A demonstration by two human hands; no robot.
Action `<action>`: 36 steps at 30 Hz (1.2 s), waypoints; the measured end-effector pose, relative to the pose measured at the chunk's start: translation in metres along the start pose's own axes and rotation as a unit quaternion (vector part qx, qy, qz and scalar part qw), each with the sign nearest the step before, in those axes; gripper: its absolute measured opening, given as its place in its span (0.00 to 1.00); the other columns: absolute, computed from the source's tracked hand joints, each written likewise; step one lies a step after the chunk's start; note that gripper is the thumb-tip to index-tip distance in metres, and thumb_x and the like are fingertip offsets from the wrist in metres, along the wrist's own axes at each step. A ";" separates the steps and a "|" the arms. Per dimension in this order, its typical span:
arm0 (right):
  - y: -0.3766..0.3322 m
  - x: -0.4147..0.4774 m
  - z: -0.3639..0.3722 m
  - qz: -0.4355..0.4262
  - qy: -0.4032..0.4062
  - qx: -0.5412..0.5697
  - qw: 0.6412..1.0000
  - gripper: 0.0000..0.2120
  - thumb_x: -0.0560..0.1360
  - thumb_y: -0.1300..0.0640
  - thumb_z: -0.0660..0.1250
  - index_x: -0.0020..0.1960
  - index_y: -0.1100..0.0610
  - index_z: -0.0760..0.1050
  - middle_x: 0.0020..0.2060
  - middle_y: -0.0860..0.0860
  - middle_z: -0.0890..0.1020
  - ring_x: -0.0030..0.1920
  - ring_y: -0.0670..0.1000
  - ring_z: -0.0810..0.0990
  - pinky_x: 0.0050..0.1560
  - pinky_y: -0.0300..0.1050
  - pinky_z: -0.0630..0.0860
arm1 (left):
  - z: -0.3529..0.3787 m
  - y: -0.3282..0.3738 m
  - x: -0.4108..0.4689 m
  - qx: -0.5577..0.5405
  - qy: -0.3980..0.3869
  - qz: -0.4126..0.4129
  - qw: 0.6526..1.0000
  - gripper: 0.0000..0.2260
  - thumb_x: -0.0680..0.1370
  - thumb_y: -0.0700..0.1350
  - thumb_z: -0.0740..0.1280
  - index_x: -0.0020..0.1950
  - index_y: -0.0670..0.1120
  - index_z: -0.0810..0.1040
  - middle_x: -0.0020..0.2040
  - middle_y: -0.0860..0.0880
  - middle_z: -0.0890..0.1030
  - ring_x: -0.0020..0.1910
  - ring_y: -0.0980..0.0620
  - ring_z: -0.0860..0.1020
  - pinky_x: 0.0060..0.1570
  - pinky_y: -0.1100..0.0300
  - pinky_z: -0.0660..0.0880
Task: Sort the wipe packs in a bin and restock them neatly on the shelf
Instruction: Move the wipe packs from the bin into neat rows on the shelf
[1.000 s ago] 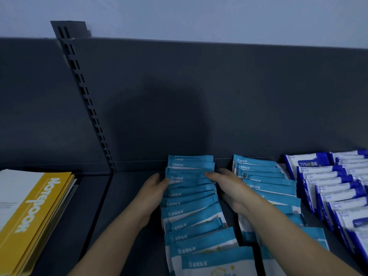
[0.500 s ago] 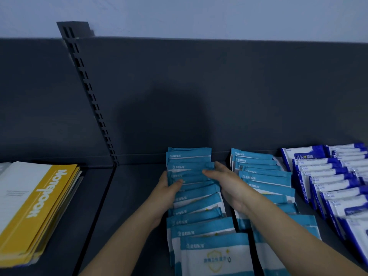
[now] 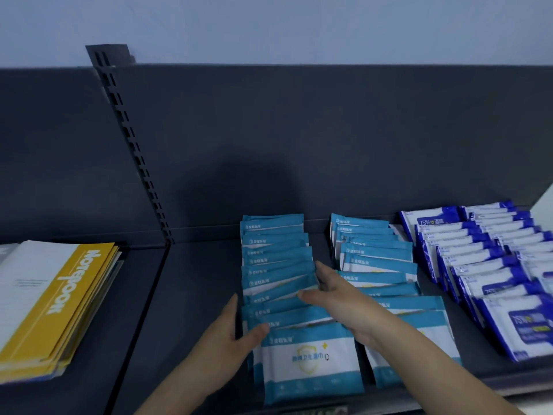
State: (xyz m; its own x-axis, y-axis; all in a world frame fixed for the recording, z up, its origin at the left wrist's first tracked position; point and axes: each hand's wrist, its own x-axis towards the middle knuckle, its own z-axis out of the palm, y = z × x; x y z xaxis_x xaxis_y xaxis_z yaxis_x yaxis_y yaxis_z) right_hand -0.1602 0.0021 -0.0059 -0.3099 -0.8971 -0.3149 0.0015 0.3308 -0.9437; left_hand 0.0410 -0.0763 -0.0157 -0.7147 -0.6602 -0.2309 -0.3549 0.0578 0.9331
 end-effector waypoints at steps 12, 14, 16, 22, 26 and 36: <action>-0.002 0.001 0.006 0.036 -0.008 -0.001 0.999 0.49 0.60 0.44 0.76 0.75 0.45 0.55 0.67 0.45 0.72 0.65 0.47 0.72 0.69 0.49 0.66 | 0.027 0.001 0.008 -0.061 0.016 0.016 0.998 0.21 0.80 0.43 0.63 0.68 0.61 0.61 0.64 0.56 0.73 0.59 0.63 0.74 0.53 0.72 0.73; -0.005 -0.002 0.005 0.020 -0.002 -0.049 0.999 0.50 0.61 0.47 0.76 0.76 0.46 0.53 0.69 0.44 0.70 0.66 0.47 0.71 0.70 0.50 0.66 | 0.023 0.000 0.004 -0.038 0.019 0.033 0.999 0.20 0.80 0.43 0.63 0.63 0.65 0.62 0.63 0.57 0.73 0.58 0.66 0.74 0.56 0.72 0.71; -0.015 -0.011 0.006 -0.018 0.013 -0.150 0.988 0.45 0.69 0.56 0.74 0.77 0.48 0.50 0.72 0.43 0.62 0.71 0.46 0.63 0.72 0.43 0.58 | 0.020 0.000 0.000 -0.020 0.031 0.055 0.998 0.20 0.79 0.44 0.65 0.61 0.66 0.62 0.62 0.59 0.73 0.58 0.69 0.72 0.60 0.70 0.70; -0.006 -0.043 0.002 -0.109 -0.063 -0.467 0.875 0.44 0.71 0.53 0.73 0.77 0.46 0.49 0.75 0.38 0.43 0.75 0.41 0.44 0.70 0.36 0.51 | 0.025 0.000 -0.012 0.092 0.060 0.107 0.988 0.31 0.77 0.48 0.68 0.62 0.73 0.50 0.67 0.73 0.49 0.73 0.65 0.40 0.72 0.60 0.45; 0.011 -0.054 0.008 -0.135 -0.091 -0.565 0.809 0.44 0.73 0.53 0.70 0.77 0.50 0.42 0.76 0.45 0.39 0.76 0.46 0.40 0.72 0.39 0.42 | 0.036 -0.006 -0.022 0.273 0.033 0.073 0.959 0.35 0.79 0.53 0.64 0.75 0.59 0.41 0.71 0.61 0.30 0.74 0.58 0.34 0.73 0.60 0.41; 0.034 -0.060 0.016 -0.237 -0.053 -0.617 0.749 0.37 0.77 0.52 0.64 0.77 0.52 0.45 0.77 0.51 0.44 0.76 0.52 0.41 0.72 0.52 0.35 | 0.045 0.000 -0.035 0.281 0.095 0.018 0.955 0.30 0.77 0.41 0.68 0.75 0.50 0.58 0.76 0.60 0.48 0.68 0.67 0.53 0.65 0.75 0.49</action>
State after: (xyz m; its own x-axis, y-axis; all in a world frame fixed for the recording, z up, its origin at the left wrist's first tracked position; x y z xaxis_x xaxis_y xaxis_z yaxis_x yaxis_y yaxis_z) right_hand -0.1263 0.0627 -0.0210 0.0791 -0.9960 -0.0417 -0.9843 -0.0714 -0.1615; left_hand 0.0382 -0.0193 -0.0199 -0.6297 -0.7706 -0.0982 -0.6379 0.4409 0.6314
